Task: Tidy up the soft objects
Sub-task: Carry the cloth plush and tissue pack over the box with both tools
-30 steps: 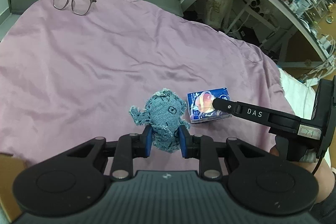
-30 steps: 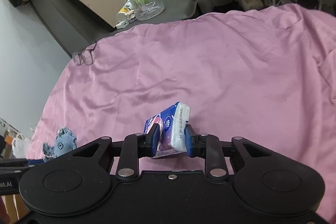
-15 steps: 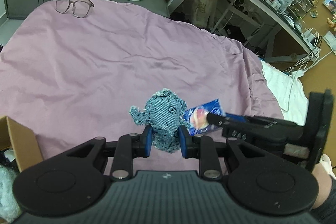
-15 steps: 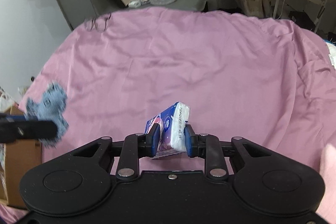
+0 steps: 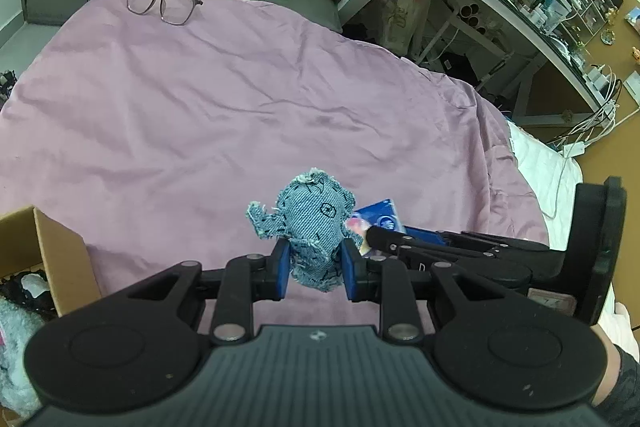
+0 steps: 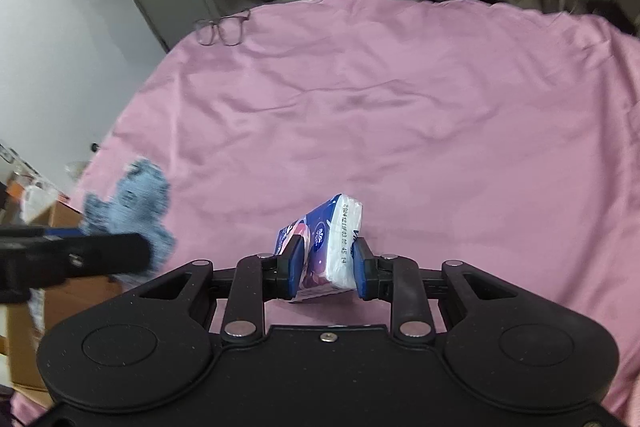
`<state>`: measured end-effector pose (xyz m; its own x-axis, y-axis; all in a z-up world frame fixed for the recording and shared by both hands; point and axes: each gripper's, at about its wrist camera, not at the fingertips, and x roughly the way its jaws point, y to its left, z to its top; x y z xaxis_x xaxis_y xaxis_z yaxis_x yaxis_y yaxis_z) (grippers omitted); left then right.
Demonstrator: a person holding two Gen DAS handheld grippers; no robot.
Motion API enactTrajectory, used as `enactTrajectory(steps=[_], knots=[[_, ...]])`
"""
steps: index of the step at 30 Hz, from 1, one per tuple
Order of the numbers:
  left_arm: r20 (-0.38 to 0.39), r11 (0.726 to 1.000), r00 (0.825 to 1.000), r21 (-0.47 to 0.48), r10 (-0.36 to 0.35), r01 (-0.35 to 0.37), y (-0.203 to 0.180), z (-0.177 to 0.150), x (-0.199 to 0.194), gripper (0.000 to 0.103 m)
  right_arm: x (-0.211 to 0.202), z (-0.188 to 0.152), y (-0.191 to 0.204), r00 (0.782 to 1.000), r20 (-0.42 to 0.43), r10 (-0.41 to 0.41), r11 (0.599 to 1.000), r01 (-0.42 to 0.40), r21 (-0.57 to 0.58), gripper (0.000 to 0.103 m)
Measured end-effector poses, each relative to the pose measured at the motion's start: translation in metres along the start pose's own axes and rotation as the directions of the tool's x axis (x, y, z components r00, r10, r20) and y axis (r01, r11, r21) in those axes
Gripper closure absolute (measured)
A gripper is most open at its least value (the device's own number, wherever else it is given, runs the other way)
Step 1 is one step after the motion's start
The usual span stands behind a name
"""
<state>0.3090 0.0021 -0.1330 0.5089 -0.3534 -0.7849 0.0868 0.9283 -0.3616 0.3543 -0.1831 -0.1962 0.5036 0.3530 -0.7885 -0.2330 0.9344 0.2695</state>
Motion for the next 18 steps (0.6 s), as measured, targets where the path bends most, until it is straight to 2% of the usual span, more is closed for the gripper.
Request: enactTrajectory(steps=[8, 12, 17, 18], knots=[[-0.041, 1.000, 0.999, -0.011, 0.016, -0.016, 0.010, -0.004, 0.015, 0.078, 0.000, 0.007, 0.011, 0.999, 0.004, 0.038, 0.999, -0.038, -0.005, 0.078], [-0.051, 1.000, 0.999, -0.009, 0.013, -0.014, 0.011, -0.006, 0.016, 0.078, -0.013, 0.012, 0.014, 0.998, 0.016, 0.058, 0.998, -0.058, -0.003, 0.078], [-0.044, 1.000, 0.999, -0.002, 0.012, -0.012, 0.009, -0.008, 0.008, 0.078, -0.039, 0.019, 0.025, 0.992, 0.041, 0.121, 0.993, -0.121, 0.008, 0.078], [-0.040, 1.000, 0.999, 0.001, 0.012, -0.012, 0.008, -0.008, 0.005, 0.078, -0.044, 0.019, 0.029, 0.990, 0.048, 0.131, 0.991, -0.131, 0.007, 0.083]])
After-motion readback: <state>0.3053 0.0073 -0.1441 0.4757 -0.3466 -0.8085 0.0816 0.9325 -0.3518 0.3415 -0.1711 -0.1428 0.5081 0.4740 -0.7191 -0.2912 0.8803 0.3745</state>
